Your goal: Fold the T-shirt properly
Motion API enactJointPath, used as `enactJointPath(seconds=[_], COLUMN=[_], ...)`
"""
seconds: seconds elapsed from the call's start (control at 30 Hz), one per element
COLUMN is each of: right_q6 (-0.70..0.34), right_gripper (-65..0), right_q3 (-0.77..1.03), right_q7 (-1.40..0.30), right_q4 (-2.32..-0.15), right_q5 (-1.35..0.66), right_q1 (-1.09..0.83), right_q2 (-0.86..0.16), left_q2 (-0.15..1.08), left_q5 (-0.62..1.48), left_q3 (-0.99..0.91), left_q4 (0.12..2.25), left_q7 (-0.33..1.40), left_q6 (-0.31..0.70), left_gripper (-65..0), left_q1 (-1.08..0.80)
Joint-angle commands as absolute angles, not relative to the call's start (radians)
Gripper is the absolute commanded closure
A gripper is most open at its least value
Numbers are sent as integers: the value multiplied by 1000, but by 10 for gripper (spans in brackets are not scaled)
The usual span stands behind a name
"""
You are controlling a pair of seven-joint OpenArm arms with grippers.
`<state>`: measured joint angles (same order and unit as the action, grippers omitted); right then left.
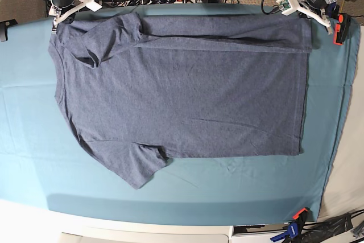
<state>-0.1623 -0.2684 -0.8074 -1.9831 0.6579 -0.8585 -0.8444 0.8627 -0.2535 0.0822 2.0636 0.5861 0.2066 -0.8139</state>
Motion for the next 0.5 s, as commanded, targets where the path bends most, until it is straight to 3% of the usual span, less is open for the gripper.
enactJointPath(seconds=[0.0, 0.03, 0.13, 0.2, 0.47], right_q6=[-164, -165, -164, -164, -144], right_gripper=[0, 0, -157, -185, -185], right_q3=[-260, -260, -260, -260, -260], right_q7=[-811, -811, -815, -818, -839], right_q4=[-1997, -1997, -1997, -1997, -1997], right_q5=[670, 669, 646, 628, 657], right_q1=[-864, -864, -864, -865, -866], right_q2=[-859, -859, -859, -859, -859], left_q2=[878, 878, 878, 878, 879], left_q5=[-262, -262, -262, -262, -314], left_q3=[74, 74, 74, 74, 74], left_q4=[2079, 2079, 2079, 2079, 2081], left_q7=[583, 584, 588, 596, 659], left_q6=[208, 212, 212, 212, 210], left_gripper=[-4, -39, -163, -225, -237], left_q1=[-817, -817, -817, -817, -818])
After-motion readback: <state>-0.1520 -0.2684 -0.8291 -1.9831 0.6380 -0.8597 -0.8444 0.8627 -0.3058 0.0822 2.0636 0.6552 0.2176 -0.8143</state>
